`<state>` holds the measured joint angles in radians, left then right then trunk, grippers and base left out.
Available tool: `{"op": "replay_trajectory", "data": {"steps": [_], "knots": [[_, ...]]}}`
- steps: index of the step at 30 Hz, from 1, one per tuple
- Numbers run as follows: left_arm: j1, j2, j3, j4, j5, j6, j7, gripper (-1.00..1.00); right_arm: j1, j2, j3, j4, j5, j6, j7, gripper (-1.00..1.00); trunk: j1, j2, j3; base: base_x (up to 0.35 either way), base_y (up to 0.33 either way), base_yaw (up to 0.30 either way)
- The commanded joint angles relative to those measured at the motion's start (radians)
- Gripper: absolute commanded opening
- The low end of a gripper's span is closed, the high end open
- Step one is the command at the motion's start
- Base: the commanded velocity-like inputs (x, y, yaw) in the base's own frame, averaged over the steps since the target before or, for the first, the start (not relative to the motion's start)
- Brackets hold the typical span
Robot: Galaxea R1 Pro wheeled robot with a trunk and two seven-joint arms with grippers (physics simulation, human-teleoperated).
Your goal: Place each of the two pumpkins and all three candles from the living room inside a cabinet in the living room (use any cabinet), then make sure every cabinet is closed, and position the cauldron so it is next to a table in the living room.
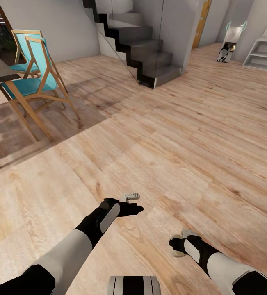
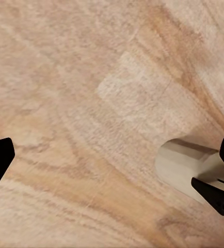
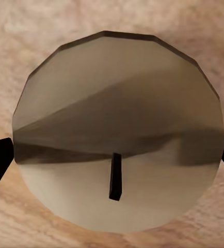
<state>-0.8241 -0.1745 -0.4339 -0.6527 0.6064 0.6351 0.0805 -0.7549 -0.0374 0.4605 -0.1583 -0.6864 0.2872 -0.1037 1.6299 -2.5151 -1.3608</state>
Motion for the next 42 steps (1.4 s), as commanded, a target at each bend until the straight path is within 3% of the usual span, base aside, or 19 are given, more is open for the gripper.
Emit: {"op": "replay_trajectory", "data": {"steps": [1, 4, 9, 17, 18, 37, 42], "knots": [[0.000, 0.000, -0.002, -0.001, 0.010, 0.003, 0.008, 1.00, 0.000, -0.001, 0.009, -0.003, -0.010, 0.006, -0.007, 1.00, 0.000, 0.000, -0.001, 0.000, 0.000, 0.000], [0.000, 0.000, -0.002, -0.001, 0.010, 0.003, 0.008, 1.00, 0.000, -0.001, 0.009, -0.003, -0.010, 0.006, -0.007, 1.00, 0.000, 0.000, -0.001, 0.000, 0.000, 0.000], [0.000, 0.000, -0.002, -0.001, 0.010, 0.003, 0.008, 1.00, 0.000, -0.001, 0.008, -0.003, -0.010, 0.006, -0.007, 1.00, 0.002, -0.001, -0.020, 0.000, 0.000, 0.000], [0.000, 0.000, -0.002, -0.002, 0.010, 0.003, 0.008, 1.00, 0.000, -0.001, 0.008, -0.003, -0.010, 0.006, -0.007, 1.00, 0.002, -0.001, -0.020, 0.000, 0.000, 0.000], [0.000, 0.000, -0.002, -0.002, 0.010, 0.003, 0.008, 1.00, 0.000, -0.001, 0.009, -0.003, -0.010, 0.006, -0.007, -1.00, 0.002, -0.001, -0.020, 0.000, 0.000, 0.000], [-0.001, 0.000, -0.002, -0.001, 0.010, 0.003, 0.008, 1.00, 0.000, -0.001, 0.008, -0.003, -0.010, 0.006, -0.007, -1.00, 0.002, -0.001, -0.020, 0.000, 0.000, 0.000], [0.000, 0.000, -0.002, -0.001, 0.010, 0.003, 0.008, 1.00, 0.001, -0.001, 0.009, -0.004, -0.010, 0.006, -0.007, -1.00, 0.000, 0.000, -0.001, 0.000, 0.000, 0.000]]}}
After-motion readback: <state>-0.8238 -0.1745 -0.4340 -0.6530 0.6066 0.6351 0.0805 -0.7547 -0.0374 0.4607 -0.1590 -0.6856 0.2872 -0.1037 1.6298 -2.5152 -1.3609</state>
